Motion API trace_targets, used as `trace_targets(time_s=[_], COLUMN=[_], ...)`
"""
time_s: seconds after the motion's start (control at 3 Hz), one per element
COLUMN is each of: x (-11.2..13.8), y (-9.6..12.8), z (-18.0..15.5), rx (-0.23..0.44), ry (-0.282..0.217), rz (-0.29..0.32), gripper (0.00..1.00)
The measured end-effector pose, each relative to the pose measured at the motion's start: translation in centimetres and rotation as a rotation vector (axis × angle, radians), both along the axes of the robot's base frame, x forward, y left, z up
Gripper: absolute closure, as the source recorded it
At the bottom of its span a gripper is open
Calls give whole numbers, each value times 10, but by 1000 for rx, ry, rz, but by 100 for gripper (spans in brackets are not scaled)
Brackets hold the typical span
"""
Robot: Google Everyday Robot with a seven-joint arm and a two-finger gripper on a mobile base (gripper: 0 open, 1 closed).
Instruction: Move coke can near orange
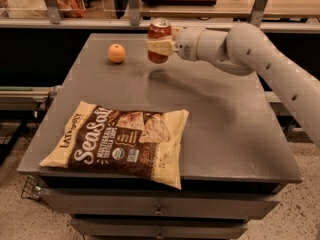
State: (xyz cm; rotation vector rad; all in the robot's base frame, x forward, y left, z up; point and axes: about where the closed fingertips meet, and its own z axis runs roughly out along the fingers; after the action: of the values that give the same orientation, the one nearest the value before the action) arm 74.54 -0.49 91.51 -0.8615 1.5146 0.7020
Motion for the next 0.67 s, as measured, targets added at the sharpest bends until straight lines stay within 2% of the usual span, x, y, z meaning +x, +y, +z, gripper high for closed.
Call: trace_targets(time_s=[0.67], x=[5], y=[43], z=[-22], rx=[-45], ry=[15], rz=[46], gripper=[100])
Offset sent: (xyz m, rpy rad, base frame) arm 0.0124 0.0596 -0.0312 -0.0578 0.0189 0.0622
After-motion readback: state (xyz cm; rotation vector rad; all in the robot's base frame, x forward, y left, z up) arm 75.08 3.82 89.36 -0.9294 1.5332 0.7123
